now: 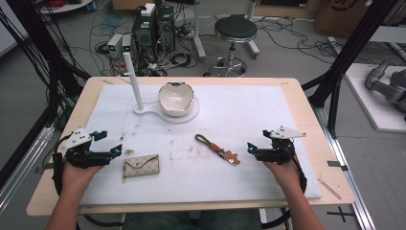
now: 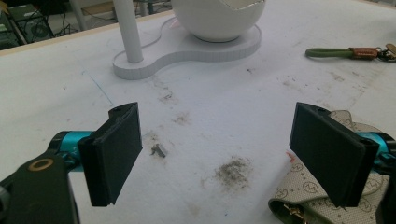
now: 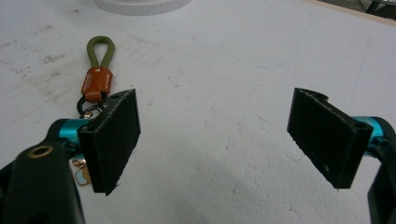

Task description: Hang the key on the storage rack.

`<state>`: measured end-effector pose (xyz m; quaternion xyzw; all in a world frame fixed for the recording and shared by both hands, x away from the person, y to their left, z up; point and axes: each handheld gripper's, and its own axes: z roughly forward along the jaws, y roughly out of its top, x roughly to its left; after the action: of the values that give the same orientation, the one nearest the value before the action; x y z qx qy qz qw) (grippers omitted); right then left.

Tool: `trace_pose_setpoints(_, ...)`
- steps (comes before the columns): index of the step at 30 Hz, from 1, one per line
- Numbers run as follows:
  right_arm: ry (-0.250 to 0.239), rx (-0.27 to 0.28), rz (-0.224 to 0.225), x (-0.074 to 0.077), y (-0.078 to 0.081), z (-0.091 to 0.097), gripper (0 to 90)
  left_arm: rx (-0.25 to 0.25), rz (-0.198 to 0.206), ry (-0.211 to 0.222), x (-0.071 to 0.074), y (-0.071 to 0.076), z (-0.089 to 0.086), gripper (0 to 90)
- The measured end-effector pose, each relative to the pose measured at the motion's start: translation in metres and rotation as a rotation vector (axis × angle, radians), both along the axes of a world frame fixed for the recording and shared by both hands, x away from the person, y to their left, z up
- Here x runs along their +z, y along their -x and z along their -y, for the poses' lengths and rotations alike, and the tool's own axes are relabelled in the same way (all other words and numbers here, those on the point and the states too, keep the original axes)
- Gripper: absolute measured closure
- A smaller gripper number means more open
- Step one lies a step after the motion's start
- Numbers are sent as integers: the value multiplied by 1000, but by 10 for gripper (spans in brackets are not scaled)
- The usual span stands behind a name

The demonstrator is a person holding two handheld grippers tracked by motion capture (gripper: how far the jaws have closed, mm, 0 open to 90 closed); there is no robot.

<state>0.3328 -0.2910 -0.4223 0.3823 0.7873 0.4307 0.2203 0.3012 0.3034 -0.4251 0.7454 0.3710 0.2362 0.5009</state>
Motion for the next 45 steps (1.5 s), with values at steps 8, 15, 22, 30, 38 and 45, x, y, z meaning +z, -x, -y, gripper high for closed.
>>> trace_pose_setpoints(8, 7, 10, -9, -1, -1, -3, 174, -14, -2, -8, 0, 0, 2, 168)
trace_pose_setpoints(15, 14, 31, 6, 2, -5, -16, 174, -13, -2, -28, 1, 6, -3, 168)
trace_pose_setpoints(22, 9, 85, -13, 2, -13, -35, 174, 4, 5, -24, 2, 18, -13, 168)
trace_pose_setpoints(30, 30, 153, -26, 1, -25, -68, 174, 10, -11, -34, -2, 30, -18, 168)
trace_pose_setpoints(38, 68, 201, -81, -5, -33, -99, 174, 2, -13, -41, -3, 34, -21, 168)
trace_pose_setpoints(45, 151, 218, -181, -17, -39, -118, 179, -16, -5, -46, -3, 34, -17, 168)
